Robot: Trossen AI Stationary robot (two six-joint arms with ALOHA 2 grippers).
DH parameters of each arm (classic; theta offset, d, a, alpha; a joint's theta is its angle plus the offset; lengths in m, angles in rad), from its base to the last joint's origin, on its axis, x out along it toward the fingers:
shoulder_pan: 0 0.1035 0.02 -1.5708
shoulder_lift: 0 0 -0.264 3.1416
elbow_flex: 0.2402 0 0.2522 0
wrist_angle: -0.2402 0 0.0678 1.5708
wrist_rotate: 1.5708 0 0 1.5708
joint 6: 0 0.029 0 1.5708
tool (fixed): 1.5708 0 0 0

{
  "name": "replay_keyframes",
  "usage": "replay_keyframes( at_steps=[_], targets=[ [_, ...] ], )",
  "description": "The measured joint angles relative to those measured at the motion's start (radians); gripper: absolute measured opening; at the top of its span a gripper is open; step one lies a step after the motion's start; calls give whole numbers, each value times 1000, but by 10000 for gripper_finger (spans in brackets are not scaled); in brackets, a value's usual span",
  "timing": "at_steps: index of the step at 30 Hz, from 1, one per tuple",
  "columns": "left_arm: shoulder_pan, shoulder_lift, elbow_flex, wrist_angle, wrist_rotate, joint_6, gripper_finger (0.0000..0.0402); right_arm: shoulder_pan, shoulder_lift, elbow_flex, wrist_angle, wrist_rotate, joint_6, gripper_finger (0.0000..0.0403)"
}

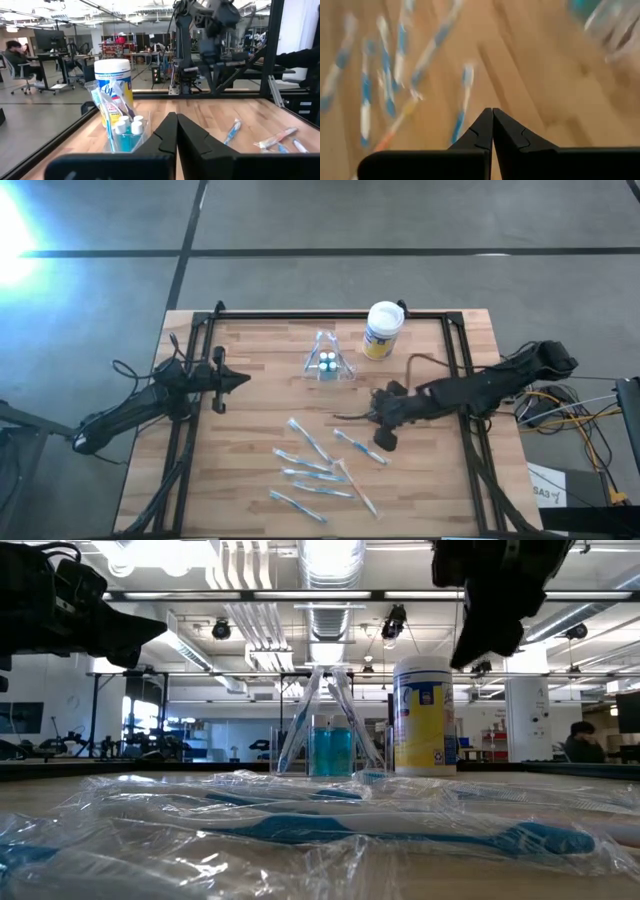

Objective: Pick & Place toothbrushing station
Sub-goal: Put the blue toothbrush into the transparent organizer

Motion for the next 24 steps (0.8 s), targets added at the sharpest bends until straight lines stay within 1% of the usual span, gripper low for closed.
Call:
replay_keyframes(
  at_steps=[5, 7, 10, 14, 18, 21, 24],
  targets=[
    [0, 0, 0, 0, 0, -15, 12, 6, 168, 101, -77, -146, 42, 12],
    [0, 0, 0, 0, 0, -31, 10, 7, 236, 135, -77, -192, 56, 24],
    [0, 0, -1, -1, 3, -48, 5, 12, 333, 184, -77, -243, 53, 55],
    [0, 1, -1, -1, 13, -51, 5, 28, 444, 243, -83, -247, 51, 107],
    [1, 8, -2, -2, 27, -62, 17, 36, 532, 299, -162, -239, 63, 153],
    [1, 15, -2, -2, 48, -63, 23, 36, 577, 320, -212, -231, 78, 178],
    [1, 23, -2, -3, 53, -63, 24, 36, 595, 328, -217, -220, 81, 194]
  ],
)
